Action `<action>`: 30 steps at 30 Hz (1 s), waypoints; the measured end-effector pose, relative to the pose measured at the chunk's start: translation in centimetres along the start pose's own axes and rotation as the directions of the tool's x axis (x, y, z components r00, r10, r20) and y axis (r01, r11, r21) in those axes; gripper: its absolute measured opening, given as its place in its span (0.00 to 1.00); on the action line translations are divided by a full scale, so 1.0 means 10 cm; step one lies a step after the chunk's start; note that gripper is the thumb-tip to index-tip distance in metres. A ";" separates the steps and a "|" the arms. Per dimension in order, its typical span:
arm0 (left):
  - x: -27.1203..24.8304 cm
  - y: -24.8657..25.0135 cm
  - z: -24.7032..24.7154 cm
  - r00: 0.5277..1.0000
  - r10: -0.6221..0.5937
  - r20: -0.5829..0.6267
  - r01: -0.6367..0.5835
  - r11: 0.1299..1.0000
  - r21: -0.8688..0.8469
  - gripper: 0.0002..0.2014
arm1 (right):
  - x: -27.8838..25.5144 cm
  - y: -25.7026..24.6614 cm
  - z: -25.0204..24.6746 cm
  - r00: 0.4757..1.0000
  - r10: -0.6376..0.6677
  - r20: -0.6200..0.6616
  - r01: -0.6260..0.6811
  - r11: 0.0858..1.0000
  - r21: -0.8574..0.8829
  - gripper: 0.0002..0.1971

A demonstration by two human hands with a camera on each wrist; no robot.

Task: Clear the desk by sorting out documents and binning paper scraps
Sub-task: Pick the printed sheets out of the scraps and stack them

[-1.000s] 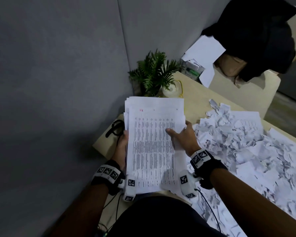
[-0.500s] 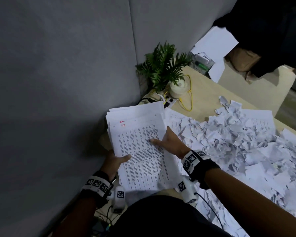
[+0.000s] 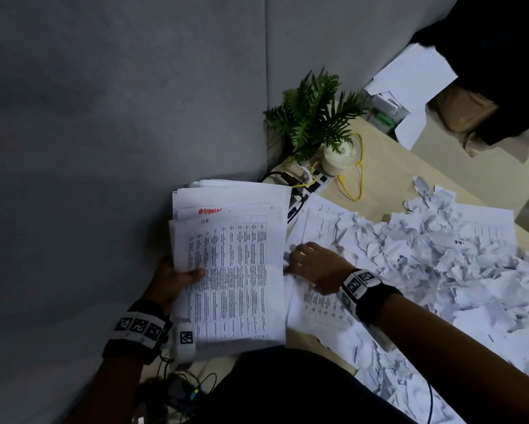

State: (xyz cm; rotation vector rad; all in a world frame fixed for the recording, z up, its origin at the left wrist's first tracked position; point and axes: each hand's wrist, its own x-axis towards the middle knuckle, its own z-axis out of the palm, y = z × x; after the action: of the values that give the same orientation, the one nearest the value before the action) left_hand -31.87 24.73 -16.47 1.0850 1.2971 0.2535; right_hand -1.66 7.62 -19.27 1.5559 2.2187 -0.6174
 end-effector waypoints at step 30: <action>-0.33 0.03 0.76 0.988 0.099 0.118 -0.069 0.969 -0.235 0.20 | -1.30 0.36 -1.40 0.825 0.002 -0.566 -0.012 1.000 -0.014 0.18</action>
State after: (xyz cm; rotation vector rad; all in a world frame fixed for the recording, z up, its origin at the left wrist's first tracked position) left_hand -26.30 18.80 -15.02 0.9429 1.0785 0.3822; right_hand 5.44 6.09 -1.29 1.9278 2.6156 -0.1250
